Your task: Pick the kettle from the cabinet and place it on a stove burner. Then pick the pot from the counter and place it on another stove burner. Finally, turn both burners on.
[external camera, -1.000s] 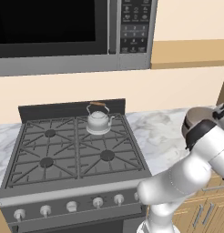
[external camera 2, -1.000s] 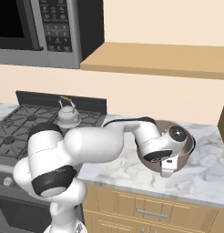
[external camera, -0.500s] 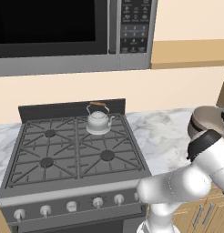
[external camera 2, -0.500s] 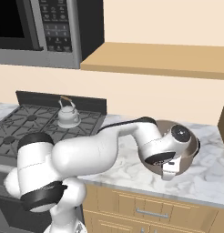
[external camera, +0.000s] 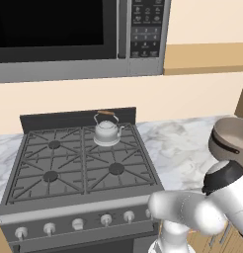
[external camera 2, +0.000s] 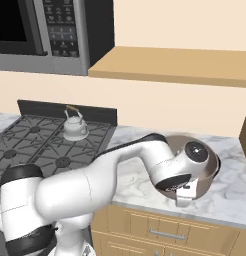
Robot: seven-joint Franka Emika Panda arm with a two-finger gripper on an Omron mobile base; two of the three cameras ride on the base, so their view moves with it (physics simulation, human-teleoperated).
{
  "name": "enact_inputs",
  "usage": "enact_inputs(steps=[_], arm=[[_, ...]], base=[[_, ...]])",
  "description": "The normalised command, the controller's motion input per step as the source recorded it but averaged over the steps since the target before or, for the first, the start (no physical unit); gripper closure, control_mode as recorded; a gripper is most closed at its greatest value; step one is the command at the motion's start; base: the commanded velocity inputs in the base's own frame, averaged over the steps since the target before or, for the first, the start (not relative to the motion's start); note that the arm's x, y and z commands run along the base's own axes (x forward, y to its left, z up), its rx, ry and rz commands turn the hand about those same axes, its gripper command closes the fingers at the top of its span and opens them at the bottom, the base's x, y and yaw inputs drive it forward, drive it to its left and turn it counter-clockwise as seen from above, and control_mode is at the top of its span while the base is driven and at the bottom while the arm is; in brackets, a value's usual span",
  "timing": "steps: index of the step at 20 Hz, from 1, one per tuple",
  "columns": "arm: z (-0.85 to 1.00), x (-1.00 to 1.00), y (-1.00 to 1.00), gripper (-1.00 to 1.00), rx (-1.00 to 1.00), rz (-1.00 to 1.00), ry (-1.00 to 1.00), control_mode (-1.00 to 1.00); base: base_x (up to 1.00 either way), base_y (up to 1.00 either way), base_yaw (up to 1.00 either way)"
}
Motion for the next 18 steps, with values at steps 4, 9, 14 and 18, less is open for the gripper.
enact_inputs(steps=[4, 9, 14, 18], arm=[[0.21, -0.44, 0.32, 1.00, -0.07, 0.00, 0.00, -1.00], [0.17, -0.37, 0.37, 1.00, -0.08, 0.00, 0.00, -1.00], [0.11, -0.29, 0.39, 1.00, -0.08, 0.00, 0.00, -1.00], [0.01, -0.09, 0.48, 1.00, -0.08, 0.00, 0.00, -1.00]], base=[[0.00, 0.00, 0.00], [0.00, 0.00, 0.00], [0.00, 0.00, 0.00], [0.00, 0.00, 0.00]])
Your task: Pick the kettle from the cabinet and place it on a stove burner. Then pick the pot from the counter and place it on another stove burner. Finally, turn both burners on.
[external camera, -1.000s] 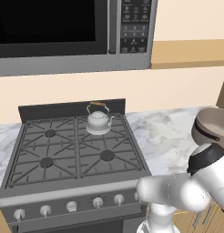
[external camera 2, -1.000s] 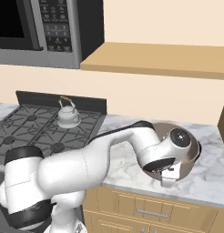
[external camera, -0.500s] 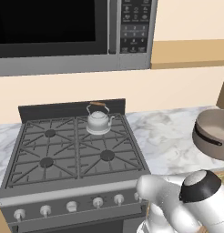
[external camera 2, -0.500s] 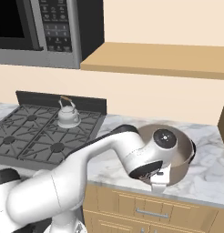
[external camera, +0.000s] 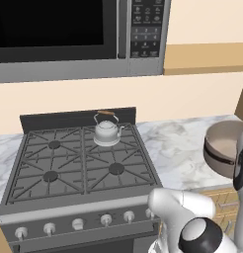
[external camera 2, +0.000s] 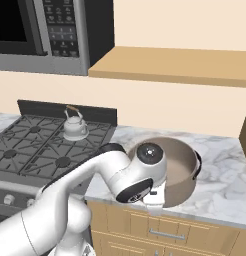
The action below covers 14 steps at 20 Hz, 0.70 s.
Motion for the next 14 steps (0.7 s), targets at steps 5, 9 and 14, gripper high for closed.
enact_inputs(steps=[5, 9, 14], arm=[[0.04, -0.09, 0.37, 1.00, -0.05, 0.00, 0.00, -1.00], [0.18, -0.15, 0.15, 1.00, -0.03, 0.00, 0.00, -1.00], [0.13, -0.14, 0.03, 1.00, 0.00, 0.00, 0.00, -1.00]], base=[[0.00, 0.00, 0.00], [0.00, 0.00, 0.00], [0.00, 0.00, 0.00]])
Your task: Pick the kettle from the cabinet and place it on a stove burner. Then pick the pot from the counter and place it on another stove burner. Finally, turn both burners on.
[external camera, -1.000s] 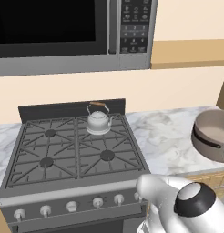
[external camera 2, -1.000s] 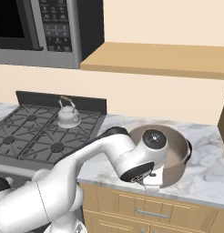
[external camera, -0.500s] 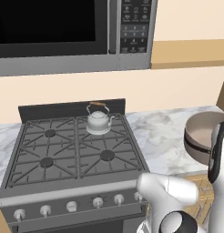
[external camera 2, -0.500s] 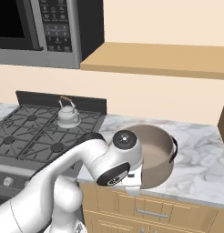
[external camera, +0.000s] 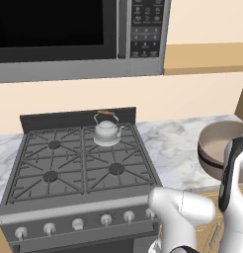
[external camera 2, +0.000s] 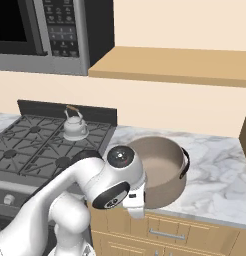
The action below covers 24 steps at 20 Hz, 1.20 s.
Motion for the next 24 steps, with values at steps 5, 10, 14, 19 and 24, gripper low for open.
enact_inputs(steps=[5, 10, 14, 19, 24], arm=[[0.00, 0.00, 0.02, 1.00, 0.00, 0.00, 0.00, -1.00], [0.00, -0.10, 0.00, 1.00, 0.00, 0.00, -0.03, -1.00], [0.00, -0.10, 0.00, 1.00, 0.00, 0.00, -0.03, 1.00], [0.00, 0.00, 0.00, 1.00, 0.00, 0.00, 0.00, 1.00], [0.00, 0.00, 0.00, 1.00, 0.00, 0.00, 0.00, 1.00]], base=[[0.00, 0.00, 0.00], [0.00, 0.00, 0.00], [-0.38, 0.00, 0.00], [-0.50, 0.08, 0.00], [-0.17, 0.42, 0.00]])
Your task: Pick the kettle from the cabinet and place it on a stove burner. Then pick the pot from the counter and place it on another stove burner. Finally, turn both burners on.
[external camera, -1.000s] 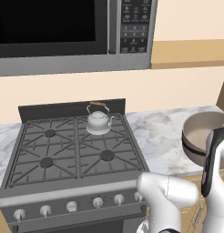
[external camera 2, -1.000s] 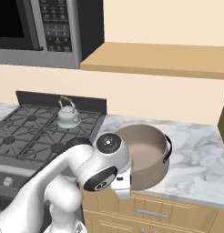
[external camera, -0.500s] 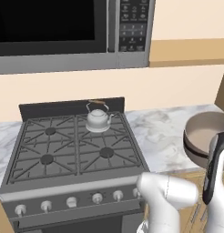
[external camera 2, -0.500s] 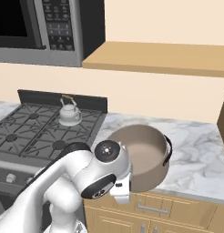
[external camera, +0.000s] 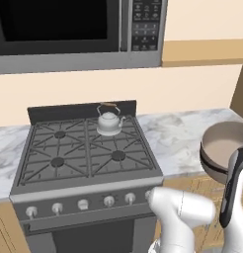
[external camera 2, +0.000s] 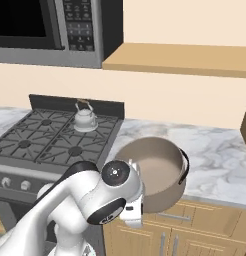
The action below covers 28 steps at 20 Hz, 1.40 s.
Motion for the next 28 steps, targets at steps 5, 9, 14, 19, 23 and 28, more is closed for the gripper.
enact_inputs(steps=[5, 9, 14, 19, 23, 28], arm=[[0.00, 0.00, 0.00, 1.00, 0.00, 0.00, 0.00, 1.00], [0.00, 0.00, 0.00, 1.00, 0.00, 0.00, 0.00, 1.00], [0.00, 0.00, 0.00, 1.00, 0.00, 0.00, 0.00, 1.00], [0.00, 0.00, 0.00, 1.00, 0.00, 0.00, 0.00, 1.00], [0.00, 0.00, 0.00, 1.00, 0.00, 0.00, 0.00, 1.00], [0.00, 0.00, 0.00, 1.00, 0.00, 0.00, 0.00, 1.00]], base=[[0.00, 0.68, 0.00], [0.00, 0.69, 0.00], [0.00, 0.61, 0.00], [0.00, 0.52, 0.00], [0.01, 0.48, -0.01], [0.08, 0.34, -0.04]])
